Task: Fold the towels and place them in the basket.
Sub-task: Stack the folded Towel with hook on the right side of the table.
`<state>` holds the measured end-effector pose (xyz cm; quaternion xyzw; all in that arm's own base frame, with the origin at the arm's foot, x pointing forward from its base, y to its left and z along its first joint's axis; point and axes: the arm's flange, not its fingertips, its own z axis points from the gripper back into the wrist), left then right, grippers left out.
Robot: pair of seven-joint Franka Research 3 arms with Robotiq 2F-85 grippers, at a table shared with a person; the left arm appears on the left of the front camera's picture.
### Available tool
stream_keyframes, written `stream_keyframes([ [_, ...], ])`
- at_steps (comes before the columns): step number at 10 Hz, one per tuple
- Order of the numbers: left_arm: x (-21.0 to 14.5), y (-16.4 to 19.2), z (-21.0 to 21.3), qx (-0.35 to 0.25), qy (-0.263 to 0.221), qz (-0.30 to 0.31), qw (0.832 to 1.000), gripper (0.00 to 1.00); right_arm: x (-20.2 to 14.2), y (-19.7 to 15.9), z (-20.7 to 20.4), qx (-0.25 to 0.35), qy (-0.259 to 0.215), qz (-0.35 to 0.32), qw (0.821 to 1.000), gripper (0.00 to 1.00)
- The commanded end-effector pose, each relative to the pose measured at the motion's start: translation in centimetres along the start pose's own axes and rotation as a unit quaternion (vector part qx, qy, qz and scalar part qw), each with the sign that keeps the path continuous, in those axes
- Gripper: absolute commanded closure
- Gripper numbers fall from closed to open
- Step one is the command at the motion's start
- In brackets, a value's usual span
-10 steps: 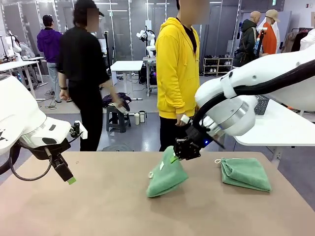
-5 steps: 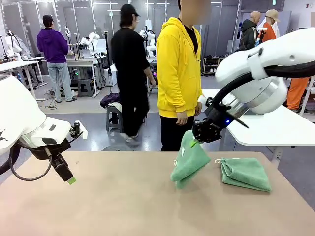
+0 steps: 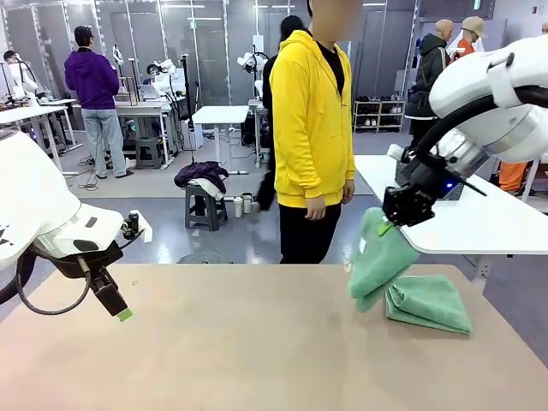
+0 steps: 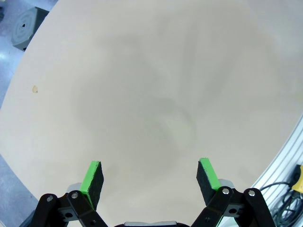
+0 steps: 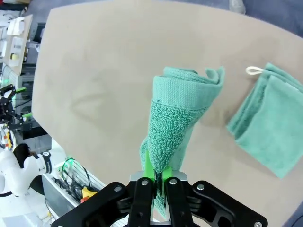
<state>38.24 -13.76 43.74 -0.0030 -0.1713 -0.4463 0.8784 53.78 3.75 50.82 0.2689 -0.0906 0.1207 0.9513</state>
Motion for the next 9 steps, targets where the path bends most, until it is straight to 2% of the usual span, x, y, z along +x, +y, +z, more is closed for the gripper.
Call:
stream_keyframes([
  [1,0.1,-0.2,-0.1,0.003,0.003,0.007,1.0,0.0,1.1,-2.2,1.6,0.025,-0.011,0.013,1.0,0.94],
  [3,0.1,-0.2,-0.1,0.003,0.003,0.007,1.0,0.0,1.6,-4.8,3.1,0.05,-0.025,0.019,0.998,0.94],
  [4,0.1,-0.2,-0.1,0.003,0.003,0.007,1.0,0.0,2.0,-6.0,3.3,0.04,-0.036,0.013,0.998,0.94],
  [9,0.1,-0.2,-0.1,0.003,0.003,0.007,1.0,0.0,3.5,-11.2,1.8,0.047,-0.033,-0.015,0.998,0.94],
])
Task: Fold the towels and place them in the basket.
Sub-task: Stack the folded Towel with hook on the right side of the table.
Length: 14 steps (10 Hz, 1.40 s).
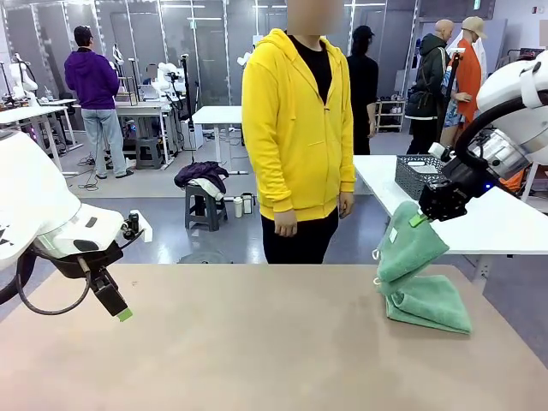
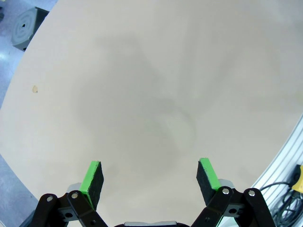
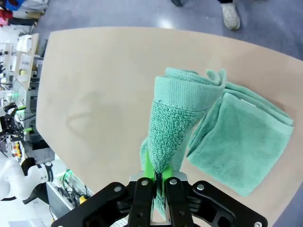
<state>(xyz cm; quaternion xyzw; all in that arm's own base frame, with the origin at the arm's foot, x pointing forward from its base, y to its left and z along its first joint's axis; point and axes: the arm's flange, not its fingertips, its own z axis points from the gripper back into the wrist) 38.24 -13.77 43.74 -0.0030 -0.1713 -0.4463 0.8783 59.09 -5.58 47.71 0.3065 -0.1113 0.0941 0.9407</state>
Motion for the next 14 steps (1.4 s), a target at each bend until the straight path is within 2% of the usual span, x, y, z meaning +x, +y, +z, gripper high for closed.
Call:
stream_keyframes([
  [1,0.1,-0.2,-0.1,0.003,0.003,0.007,1.0,0.0,1.3,-1.3,-0.8,0.011,0.002,-0.003,1.0,0.94],
  [4,0.1,-0.2,-0.1,0.003,0.003,0.007,1.0,0.0,1.6,-3.9,-2.6,0.008,0.007,-0.029,1.0,0.94],
  [9,0.1,-0.2,-0.1,0.003,0.003,0.007,1.0,0.0,0.0,-9.8,-4.2,-0.047,0.016,-0.108,0.993,0.94],
  [13,0.1,-0.2,-0.1,0.003,0.003,0.007,1.0,0.0,-1.1,-11.5,-4.5,-0.1,0.039,-0.155,0.982,0.94],
  [14,0.1,-0.2,-0.1,0.003,0.003,0.007,1.0,0.0,-1.1,-11.5,-4.9,-0.108,0.039,-0.162,0.98,0.82],
])
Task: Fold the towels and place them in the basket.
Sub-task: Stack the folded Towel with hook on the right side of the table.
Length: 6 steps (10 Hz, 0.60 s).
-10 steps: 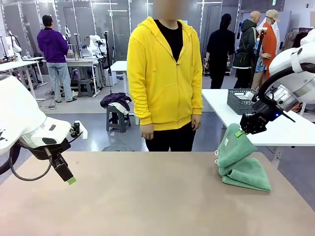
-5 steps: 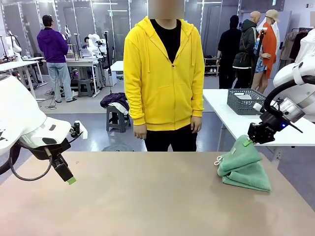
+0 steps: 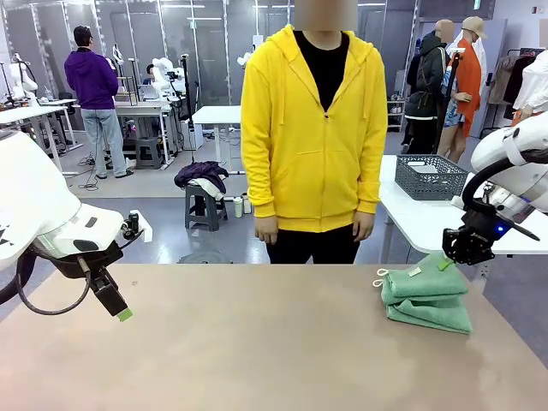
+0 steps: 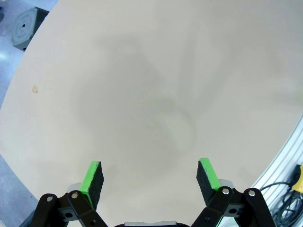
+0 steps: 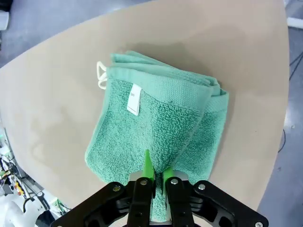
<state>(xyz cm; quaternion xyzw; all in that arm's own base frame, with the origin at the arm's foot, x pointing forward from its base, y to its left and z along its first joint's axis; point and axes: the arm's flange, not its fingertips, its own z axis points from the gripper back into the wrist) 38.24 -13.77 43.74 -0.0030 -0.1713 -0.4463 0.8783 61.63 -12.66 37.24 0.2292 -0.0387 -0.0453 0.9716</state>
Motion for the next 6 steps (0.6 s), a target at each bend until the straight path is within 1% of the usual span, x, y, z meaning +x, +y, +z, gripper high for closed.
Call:
stream_keyframes([
  [1,0.1,-0.2,-0.1,0.003,0.003,0.007,1.0,0.0,-0.2,0.8,-0.3,-0.01,0.006,-0.011,1.0,0.53],
  [2,0.1,-0.2,-0.1,0.003,0.003,0.007,1.0,0.0,-0.3,1.0,-0.2,-0.02,0.005,-0.014,1.0,0.42],
  [3,0.1,-0.2,-0.1,0.003,0.003,0.007,1.0,0.0,-0.6,1.3,0.0,-0.027,0.004,-0.013,1.0,0.13],
  [4,0.1,-0.2,-0.1,0.003,0.003,0.007,1.0,0.0,-0.8,1.5,0.4,-0.036,-0.002,-0.015,0.999,0.01],
  [6,0.1,-0.2,-0.1,0.003,0.003,0.007,1.0,0.0,-1.3,2.2,1.2,-0.055,-0.017,-0.015,0.998,0.0],
])
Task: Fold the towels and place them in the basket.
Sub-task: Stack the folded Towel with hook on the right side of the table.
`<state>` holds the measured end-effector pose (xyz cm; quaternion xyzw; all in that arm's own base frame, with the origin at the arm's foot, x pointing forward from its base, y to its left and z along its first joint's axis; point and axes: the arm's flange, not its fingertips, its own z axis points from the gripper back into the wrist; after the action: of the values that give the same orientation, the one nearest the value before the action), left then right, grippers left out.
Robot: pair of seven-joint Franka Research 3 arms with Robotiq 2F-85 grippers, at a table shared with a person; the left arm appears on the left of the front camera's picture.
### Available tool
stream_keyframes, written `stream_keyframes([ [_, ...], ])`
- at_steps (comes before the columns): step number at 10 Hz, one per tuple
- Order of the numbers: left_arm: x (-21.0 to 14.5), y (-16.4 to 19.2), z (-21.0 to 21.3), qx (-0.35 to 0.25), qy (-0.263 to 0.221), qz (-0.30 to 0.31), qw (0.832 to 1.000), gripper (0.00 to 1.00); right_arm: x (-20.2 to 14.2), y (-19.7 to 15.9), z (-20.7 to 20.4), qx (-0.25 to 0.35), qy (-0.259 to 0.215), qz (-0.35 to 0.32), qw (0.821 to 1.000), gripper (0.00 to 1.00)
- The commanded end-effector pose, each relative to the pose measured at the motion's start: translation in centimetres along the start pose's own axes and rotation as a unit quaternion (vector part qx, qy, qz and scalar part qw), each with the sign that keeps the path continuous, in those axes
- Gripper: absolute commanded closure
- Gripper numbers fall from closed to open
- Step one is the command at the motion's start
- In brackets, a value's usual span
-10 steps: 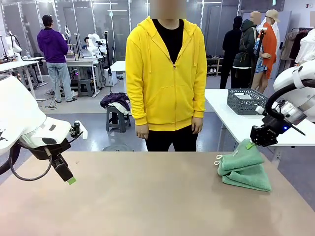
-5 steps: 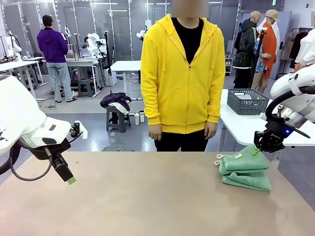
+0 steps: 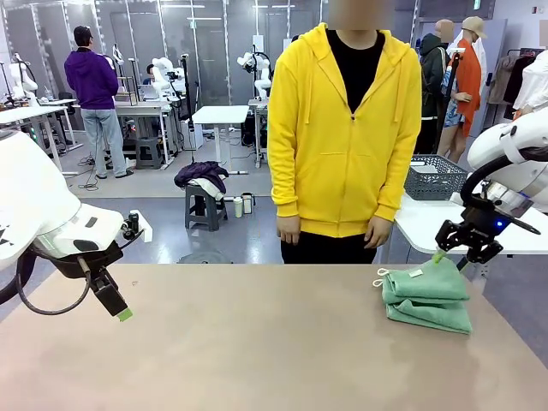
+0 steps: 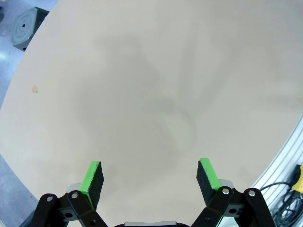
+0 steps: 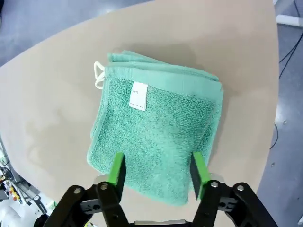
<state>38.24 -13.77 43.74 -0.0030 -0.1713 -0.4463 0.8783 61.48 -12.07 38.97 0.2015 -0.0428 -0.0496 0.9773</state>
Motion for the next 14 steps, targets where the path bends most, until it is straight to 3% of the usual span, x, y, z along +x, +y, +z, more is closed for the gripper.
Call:
stream_keyframes([
  [1,0.1,-0.2,-0.1,0.003,0.003,0.007,1.0,0.0,-1.5,1.4,0.5,-0.028,-0.019,-0.008,0.999,0.0],
  [7,0.1,-0.2,-0.1,0.003,0.003,0.007,1.0,0.0,-5.0,5.5,1.9,-0.061,-0.061,0.073,0.994,0.0],
  [14,0.1,-0.2,-0.1,0.003,0.003,0.007,1.0,0.0,-4.3,5.4,2.6,-0.047,-0.052,0.06,0.996,0.0],
])
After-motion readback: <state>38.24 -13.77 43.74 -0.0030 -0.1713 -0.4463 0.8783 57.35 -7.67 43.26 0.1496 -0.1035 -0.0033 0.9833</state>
